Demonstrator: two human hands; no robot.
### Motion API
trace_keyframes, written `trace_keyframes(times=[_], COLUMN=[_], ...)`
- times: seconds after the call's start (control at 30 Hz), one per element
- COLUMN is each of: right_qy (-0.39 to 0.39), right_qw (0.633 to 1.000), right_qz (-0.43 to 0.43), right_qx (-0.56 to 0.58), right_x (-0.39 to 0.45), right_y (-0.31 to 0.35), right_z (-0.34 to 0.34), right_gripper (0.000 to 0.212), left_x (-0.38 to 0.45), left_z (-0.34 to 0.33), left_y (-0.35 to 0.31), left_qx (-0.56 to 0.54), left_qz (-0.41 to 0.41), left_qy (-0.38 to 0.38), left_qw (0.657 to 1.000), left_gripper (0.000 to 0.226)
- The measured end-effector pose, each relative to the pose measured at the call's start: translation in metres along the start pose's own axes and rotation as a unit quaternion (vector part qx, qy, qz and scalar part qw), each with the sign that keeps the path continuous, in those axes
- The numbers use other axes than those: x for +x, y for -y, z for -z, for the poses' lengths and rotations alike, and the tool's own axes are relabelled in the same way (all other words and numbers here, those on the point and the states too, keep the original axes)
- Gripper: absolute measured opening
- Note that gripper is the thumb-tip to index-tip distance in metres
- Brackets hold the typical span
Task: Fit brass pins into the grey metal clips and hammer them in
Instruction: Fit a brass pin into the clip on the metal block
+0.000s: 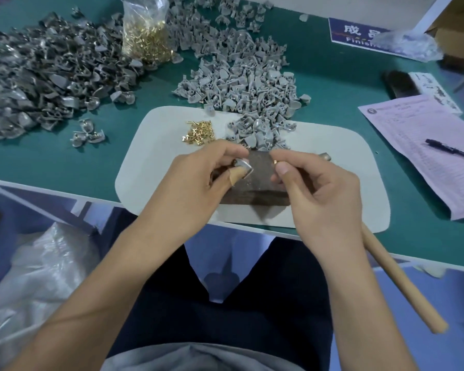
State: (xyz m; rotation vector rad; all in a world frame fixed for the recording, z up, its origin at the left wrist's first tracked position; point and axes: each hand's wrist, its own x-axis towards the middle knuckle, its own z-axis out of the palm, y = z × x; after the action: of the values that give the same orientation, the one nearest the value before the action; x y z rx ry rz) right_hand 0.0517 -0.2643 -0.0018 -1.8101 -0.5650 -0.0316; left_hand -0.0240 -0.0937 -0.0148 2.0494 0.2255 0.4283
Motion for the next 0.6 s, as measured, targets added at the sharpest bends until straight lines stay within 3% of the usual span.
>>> trace_keyframes(times=[0.1, 0.2, 0.3, 0.4, 0.6], right_qy=[0.003, 0.011, 0.069, 0.128, 0.174], right_qw=[1.0, 0.997, 0.984, 0.966, 0.94], right_qz=[-0.005, 0.029, 0.065, 0.093, 0.12], right_qx=[-0.005, -0.067, -0.149, -0.203, -0.268], right_x=[0.002, 0.006, 0.01, 0.013, 0.024], right_y=[0.002, 0.002, -0.003, -0.006, -0.002], right_z=[0.001, 0.002, 0.0, -0.003, -0.005], right_gripper=[0.021, 0.015, 0.008, 0.005, 0.002], left_x=[0.0, 0.001, 0.001, 0.0, 0.0], left_z=[-0.004, -0.006, -0.005, -0.004, -0.003], left_y=[0.001, 0.002, 0.005, 0.006, 0.006], left_qx=[0.002, 0.097, 0.139, 0.158, 0.137], left_qz=[0.003, -0.042, -0.055, -0.061, -0.053], left_qy=[-0.008, -0.027, -0.033, -0.022, -0.035], left_qw=[1.0, 0.994, 0.988, 0.985, 0.989], left_gripper=[0.012, 0.009, 0.015, 0.016, 0.011])
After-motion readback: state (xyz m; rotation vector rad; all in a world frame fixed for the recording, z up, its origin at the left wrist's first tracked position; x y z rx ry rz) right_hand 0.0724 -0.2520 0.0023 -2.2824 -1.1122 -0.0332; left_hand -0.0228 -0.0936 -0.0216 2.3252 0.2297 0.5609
